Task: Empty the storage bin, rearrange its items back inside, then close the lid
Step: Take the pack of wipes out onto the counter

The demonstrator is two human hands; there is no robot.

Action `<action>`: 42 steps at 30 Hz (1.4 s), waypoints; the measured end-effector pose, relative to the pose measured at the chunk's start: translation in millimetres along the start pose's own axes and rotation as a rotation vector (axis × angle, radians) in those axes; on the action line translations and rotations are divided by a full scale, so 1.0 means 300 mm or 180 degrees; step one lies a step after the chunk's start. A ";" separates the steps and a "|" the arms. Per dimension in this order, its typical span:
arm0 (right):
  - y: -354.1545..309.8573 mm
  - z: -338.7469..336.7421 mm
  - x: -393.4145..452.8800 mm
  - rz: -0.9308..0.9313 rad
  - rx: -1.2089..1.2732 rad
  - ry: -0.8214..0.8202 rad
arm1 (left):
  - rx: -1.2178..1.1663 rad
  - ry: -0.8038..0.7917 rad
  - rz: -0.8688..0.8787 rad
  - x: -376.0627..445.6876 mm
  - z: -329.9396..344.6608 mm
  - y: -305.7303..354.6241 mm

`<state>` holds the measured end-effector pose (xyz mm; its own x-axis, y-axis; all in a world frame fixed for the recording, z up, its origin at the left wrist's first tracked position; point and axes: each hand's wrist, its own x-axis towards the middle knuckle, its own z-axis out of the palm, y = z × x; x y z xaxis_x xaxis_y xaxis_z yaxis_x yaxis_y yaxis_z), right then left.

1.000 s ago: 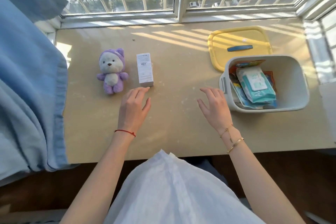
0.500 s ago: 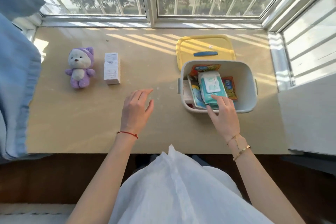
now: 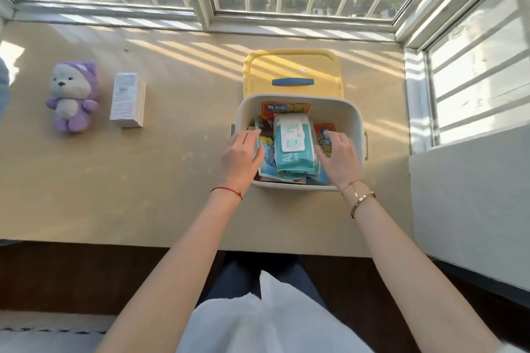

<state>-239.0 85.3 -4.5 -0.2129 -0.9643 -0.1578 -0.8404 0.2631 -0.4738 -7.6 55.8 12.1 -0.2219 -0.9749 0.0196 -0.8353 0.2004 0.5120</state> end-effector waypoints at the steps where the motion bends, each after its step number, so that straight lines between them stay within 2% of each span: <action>1: 0.016 0.019 0.029 0.0034 0.0009 -0.0056 | -0.0023 -0.0090 -0.0056 0.024 0.039 0.001; 12: 0.150 0.233 0.183 0.0547 0.0305 -0.0755 | 0.0046 -0.1059 -0.0505 0.160 0.347 -0.061; 16: 0.163 0.253 0.197 0.0629 0.0512 -0.0854 | 0.0209 -0.1284 -0.0500 0.179 0.383 -0.065; 22: 0.130 0.244 0.199 0.0588 0.0633 -0.0857 | -0.0247 -0.1493 -0.0675 0.170 0.389 -0.042; 26: 0.076 0.212 0.168 0.0720 0.1125 -0.0779 | -0.0877 -0.1330 -0.0895 0.140 0.352 -0.020; 33: -0.075 0.135 0.086 0.0623 0.1889 -0.0406 | -0.1378 -0.0600 -0.1009 0.093 0.172 -0.007; 39: -0.302 0.126 0.071 0.0403 0.2053 -0.0284 | -0.1815 -0.0119 -0.1323 0.085 -0.043 -0.095; 42: -0.450 0.162 0.093 0.0234 0.2062 -0.0377 | -0.1884 -0.0064 -0.1456 0.098 -0.138 -0.202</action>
<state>-107.2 24.4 12.9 -0.1708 -0.9428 -0.2863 -0.3484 0.3296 -0.8775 57.3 10.9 17.2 0.0689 -0.9452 -0.3190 -0.4373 -0.3161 0.8419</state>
